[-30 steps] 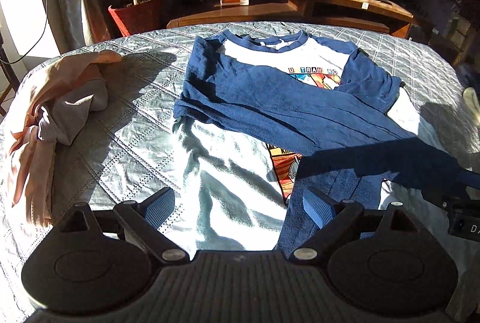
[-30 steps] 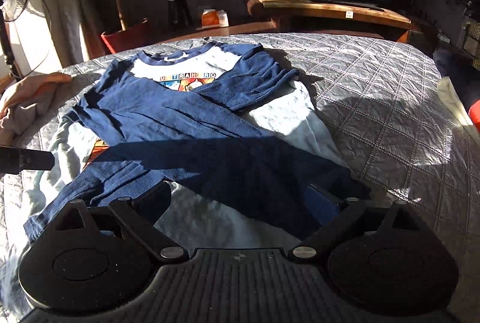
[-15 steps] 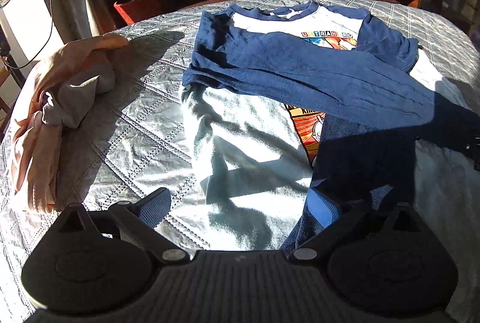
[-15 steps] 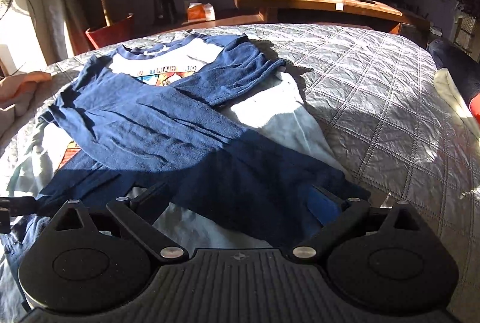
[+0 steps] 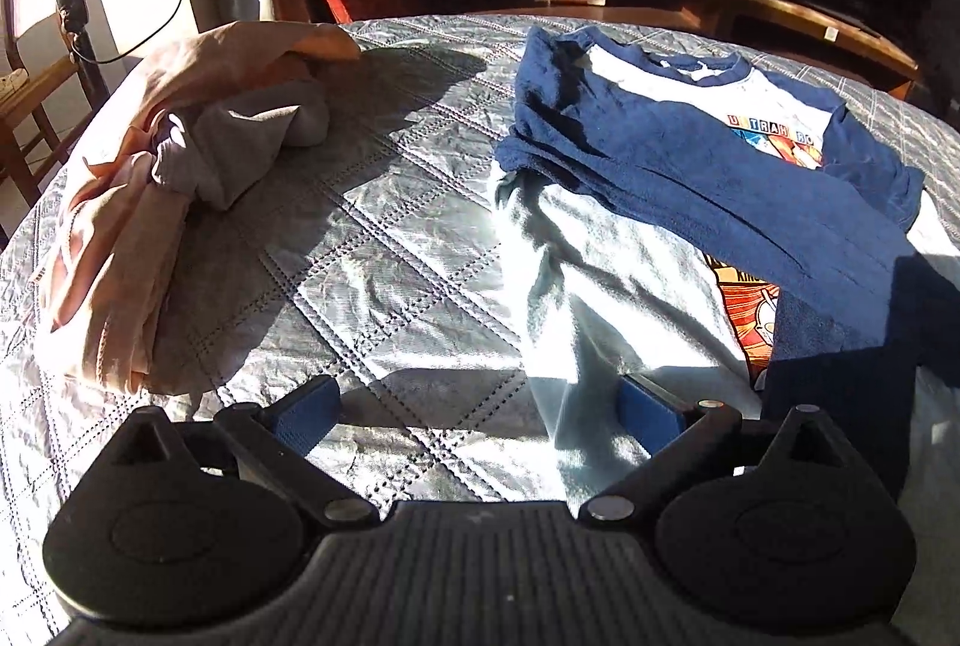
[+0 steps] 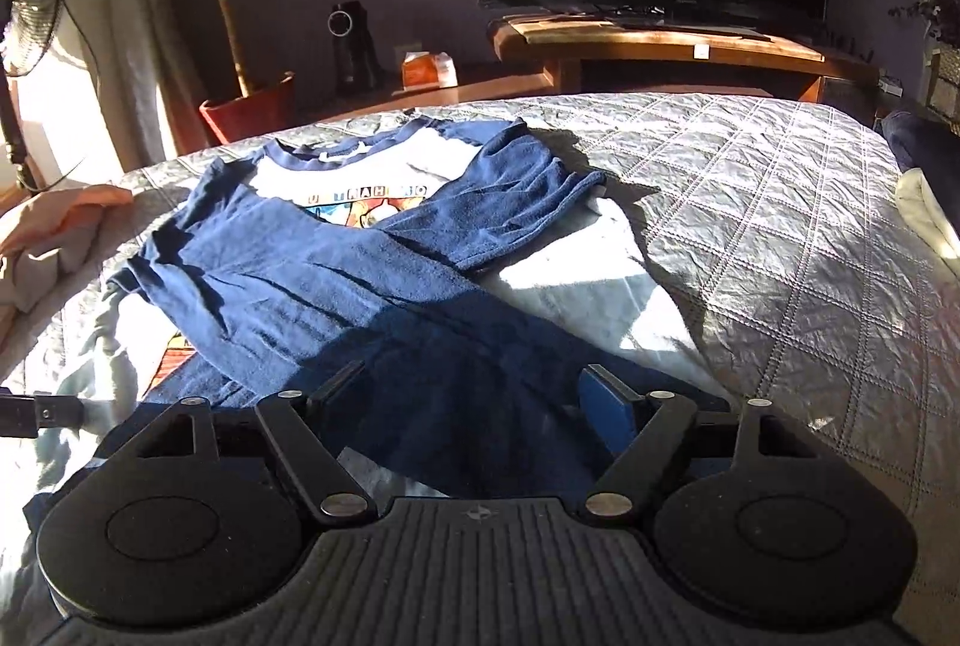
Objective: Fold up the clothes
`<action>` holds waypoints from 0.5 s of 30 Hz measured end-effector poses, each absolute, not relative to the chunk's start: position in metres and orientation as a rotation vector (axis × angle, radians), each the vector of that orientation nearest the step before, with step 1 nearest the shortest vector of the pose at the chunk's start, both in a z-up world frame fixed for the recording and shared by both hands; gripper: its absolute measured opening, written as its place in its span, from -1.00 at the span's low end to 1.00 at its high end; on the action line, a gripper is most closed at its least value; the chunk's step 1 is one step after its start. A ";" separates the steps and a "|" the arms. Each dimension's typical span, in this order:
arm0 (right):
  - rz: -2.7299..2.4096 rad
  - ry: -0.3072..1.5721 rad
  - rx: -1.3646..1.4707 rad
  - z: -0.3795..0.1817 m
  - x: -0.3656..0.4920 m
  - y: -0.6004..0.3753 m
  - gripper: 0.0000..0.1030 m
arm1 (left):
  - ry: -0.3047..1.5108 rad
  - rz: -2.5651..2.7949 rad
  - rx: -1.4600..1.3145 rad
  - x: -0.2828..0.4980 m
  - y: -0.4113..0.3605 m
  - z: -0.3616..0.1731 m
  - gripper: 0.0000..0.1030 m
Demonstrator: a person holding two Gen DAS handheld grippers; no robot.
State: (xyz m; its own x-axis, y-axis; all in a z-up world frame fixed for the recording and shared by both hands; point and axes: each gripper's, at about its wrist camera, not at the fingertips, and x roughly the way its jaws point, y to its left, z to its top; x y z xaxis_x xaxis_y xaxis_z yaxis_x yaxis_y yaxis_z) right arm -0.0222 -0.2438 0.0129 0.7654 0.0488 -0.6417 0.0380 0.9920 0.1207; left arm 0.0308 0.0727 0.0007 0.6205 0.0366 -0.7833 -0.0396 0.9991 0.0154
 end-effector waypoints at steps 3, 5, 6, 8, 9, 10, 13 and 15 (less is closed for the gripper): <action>-0.002 0.652 0.171 0.019 -0.023 -0.254 0.24 | 0.904 0.040 -0.014 0.032 0.075 0.001 0.90; -0.024 0.597 0.180 0.027 -0.022 -0.264 0.25 | 0.908 0.043 -0.012 0.032 0.075 0.001 0.90; -0.036 0.565 0.165 0.031 -0.019 -0.269 0.41 | 0.910 0.045 -0.011 0.032 0.075 0.001 0.90; -0.048 0.519 0.092 0.037 -0.009 -0.280 0.62 | 0.913 0.047 -0.010 0.033 0.075 0.000 0.92; -0.053 0.533 0.049 0.038 0.001 -0.284 0.58 | 0.914 0.048 -0.011 0.034 0.076 0.000 0.93; -0.049 0.566 0.009 0.038 0.015 -0.290 0.58 | 0.914 0.049 -0.012 0.034 0.077 0.000 0.93; -0.015 0.656 -0.117 0.036 0.058 -0.302 0.20 | 0.911 0.054 -0.018 0.036 0.080 -0.001 0.94; -0.012 0.676 -0.212 0.032 0.078 -0.305 -0.01 | 0.910 0.057 -0.021 0.037 0.082 -0.001 0.96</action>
